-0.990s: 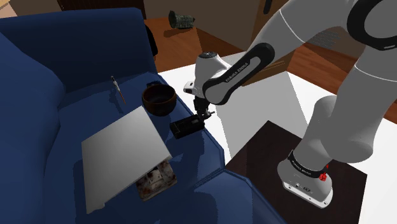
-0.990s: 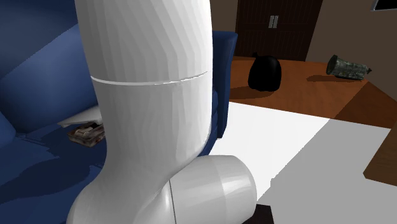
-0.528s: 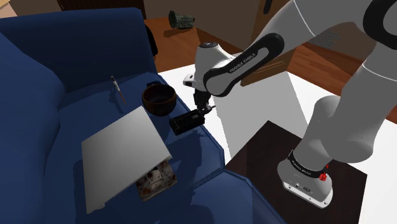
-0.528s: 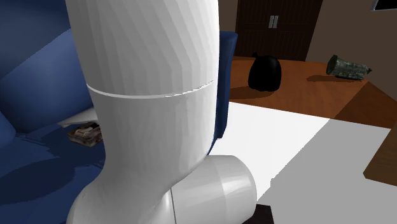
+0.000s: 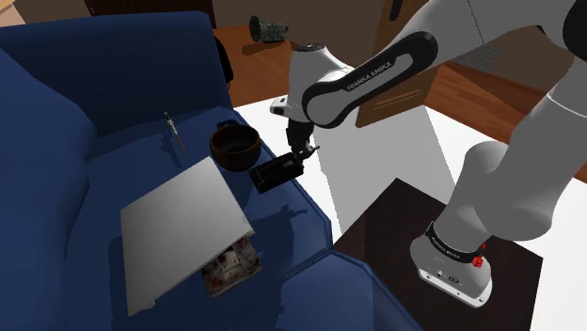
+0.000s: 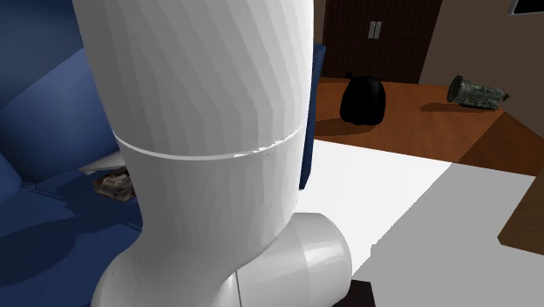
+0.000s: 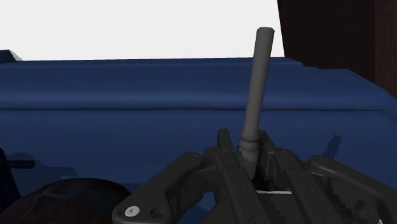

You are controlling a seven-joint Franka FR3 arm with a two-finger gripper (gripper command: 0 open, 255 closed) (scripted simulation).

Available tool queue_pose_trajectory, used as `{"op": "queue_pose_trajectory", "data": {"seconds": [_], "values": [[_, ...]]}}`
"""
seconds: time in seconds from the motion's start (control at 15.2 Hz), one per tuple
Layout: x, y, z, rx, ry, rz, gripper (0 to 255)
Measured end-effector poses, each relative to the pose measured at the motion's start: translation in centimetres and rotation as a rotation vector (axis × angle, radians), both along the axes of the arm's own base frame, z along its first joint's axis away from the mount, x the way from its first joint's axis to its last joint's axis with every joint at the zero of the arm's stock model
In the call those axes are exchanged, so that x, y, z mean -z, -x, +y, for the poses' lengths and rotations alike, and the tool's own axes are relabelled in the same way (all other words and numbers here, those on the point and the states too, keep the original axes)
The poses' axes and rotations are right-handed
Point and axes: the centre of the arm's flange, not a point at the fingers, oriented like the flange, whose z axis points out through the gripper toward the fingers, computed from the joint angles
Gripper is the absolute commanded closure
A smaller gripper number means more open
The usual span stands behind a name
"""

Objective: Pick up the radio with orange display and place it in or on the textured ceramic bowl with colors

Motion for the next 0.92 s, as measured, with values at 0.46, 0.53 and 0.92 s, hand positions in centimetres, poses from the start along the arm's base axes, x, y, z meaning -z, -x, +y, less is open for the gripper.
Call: {"op": "queue_pose_trajectory", "data": {"seconds": [0.46, 0.53, 0.92], "values": [[-3.8, -0.1, 0.0, 0.0, 0.0, 0.0, 255], [-4.3, -0.1, 0.1, 0.0, 0.0, 0.0, 255], [-7.4, -0.1, 0.0, 0.0, 0.0, 0.0, 255]]}}
